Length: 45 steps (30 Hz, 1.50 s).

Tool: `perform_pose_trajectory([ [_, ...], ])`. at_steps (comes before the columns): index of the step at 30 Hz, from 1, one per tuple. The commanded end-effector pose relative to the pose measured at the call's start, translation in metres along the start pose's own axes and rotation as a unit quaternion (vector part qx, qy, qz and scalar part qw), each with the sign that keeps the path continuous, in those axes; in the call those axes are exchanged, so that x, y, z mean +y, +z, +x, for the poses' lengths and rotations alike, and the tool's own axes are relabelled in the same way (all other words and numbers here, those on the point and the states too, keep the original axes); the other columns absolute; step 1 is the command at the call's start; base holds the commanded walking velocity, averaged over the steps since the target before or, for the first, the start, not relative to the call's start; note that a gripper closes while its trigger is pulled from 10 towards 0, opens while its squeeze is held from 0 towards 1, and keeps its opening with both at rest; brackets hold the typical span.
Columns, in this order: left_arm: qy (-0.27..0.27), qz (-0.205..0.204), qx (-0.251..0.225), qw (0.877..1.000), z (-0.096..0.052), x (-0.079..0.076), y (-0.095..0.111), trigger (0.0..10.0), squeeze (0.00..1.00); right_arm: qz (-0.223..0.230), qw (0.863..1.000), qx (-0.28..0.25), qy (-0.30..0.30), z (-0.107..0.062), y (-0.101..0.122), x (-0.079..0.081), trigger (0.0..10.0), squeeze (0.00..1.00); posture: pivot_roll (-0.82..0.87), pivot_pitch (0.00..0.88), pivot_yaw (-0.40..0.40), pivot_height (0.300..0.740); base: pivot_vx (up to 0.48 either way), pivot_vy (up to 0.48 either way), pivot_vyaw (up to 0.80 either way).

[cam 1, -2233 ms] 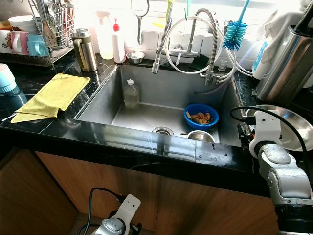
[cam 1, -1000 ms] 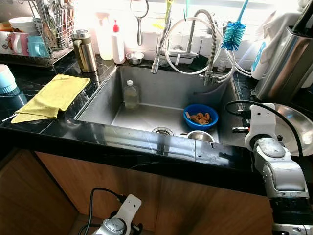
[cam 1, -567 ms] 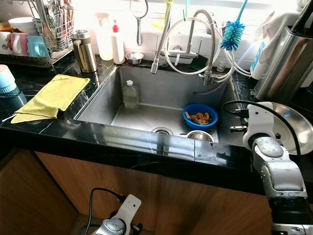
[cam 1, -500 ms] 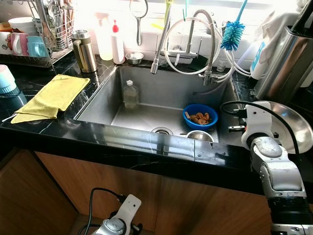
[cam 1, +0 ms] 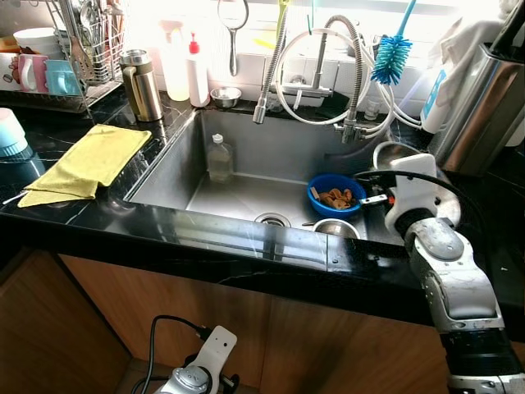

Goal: Kitchen organization

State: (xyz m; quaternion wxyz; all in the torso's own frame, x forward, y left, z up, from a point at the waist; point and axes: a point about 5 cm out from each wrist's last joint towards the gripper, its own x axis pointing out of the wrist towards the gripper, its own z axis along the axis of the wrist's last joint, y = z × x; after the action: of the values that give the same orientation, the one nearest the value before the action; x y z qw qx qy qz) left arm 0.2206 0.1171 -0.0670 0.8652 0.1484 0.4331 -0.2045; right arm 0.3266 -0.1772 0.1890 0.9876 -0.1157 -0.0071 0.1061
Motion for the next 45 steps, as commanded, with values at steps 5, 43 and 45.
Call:
perform_pose_trajectory([
  [5, 0.000, 0.000, 0.001, 1.000, 0.000, -0.001, -0.001, 10.0, 0.00, -0.005, 0.995, -0.060, 0.077, -0.005, 0.015, 0.018, 10.0, 0.00, 0.04, 0.000, -0.067, 0.736, 0.000, 0.000, 0.00],
  [43, 0.009, 0.002, 0.000, 1.000, 0.000, 0.002, -0.001, 10.0, 0.00, 0.144, 0.989, -0.012, 0.018, 0.049, -0.010, -0.021, 10.0, 0.00, 0.06, 0.000, -0.068, 0.736, 0.000, 0.000, 0.00],
  [45, 0.011, 0.001, -0.001, 1.000, 0.000, 0.003, -0.001, 10.0, 0.00, 0.155, 0.988, -0.013, 0.017, 0.051, -0.010, -0.023, 10.0, 0.00, 0.06, 0.000, -0.068, 0.736, 0.000, 0.000, 0.00],
])
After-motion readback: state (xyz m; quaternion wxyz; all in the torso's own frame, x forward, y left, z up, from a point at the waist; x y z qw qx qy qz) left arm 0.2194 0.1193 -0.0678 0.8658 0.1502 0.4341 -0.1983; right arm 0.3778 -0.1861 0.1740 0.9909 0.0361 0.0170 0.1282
